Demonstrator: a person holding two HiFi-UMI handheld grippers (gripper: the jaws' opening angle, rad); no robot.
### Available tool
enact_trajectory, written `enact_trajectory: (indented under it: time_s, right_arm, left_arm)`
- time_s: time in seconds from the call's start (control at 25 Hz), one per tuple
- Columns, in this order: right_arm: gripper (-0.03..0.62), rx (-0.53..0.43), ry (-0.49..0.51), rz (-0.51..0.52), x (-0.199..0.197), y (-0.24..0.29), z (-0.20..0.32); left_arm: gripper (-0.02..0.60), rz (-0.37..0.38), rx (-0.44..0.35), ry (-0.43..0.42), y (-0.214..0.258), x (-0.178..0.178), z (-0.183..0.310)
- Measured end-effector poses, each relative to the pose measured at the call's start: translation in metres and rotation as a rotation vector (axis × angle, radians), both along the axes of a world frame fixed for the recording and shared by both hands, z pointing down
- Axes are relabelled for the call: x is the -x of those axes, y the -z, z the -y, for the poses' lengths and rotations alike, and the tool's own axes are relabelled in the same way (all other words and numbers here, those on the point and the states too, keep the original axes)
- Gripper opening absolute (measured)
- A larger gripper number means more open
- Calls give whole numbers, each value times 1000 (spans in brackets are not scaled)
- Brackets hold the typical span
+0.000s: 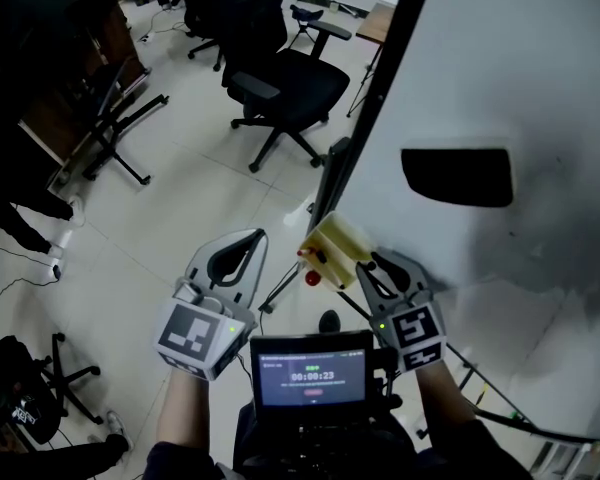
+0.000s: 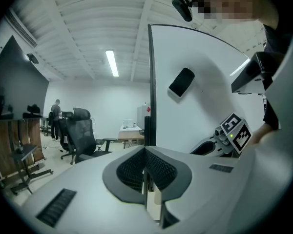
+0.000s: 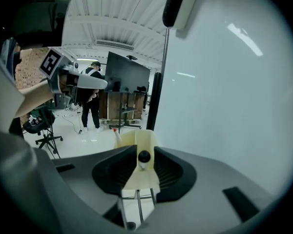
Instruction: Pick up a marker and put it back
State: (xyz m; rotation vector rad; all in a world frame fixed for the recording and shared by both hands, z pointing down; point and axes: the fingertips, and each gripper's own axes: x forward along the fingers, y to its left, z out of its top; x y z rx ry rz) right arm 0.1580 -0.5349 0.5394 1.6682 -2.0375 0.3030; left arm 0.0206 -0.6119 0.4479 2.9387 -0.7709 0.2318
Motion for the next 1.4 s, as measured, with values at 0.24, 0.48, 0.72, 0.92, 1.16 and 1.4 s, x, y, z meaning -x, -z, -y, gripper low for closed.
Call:
enact_trajectory:
  time_s: [0.24, 0.48, 0.72, 0.92, 1.16, 1.4]
  right_arm:
    - [146, -55, 8, 4, 3, 21, -7]
    - [146, -175, 42, 47, 14, 70, -19]
    - [146, -312, 82, 51, 25, 130, -12]
    - [144, -424, 157, 69, 40, 184, -6]
    - [135, -520, 259, 110, 63, 234, -14]
    - [39, -527, 291, 133, 65, 236, -28]
  left_arm:
    - [-3, -2, -11, -14, 4, -3, -7]
    - [-3, -18, -39, -23, 21, -5, -18]
    - [-3, -37, -137, -33, 65, -5, -22]
    - [-3, -53, -236, -14, 113, 3, -26]
    - [-3, -109, -302, 9, 165, 28, -37]
    - [-3, -128, -295, 47, 165, 48, -46]
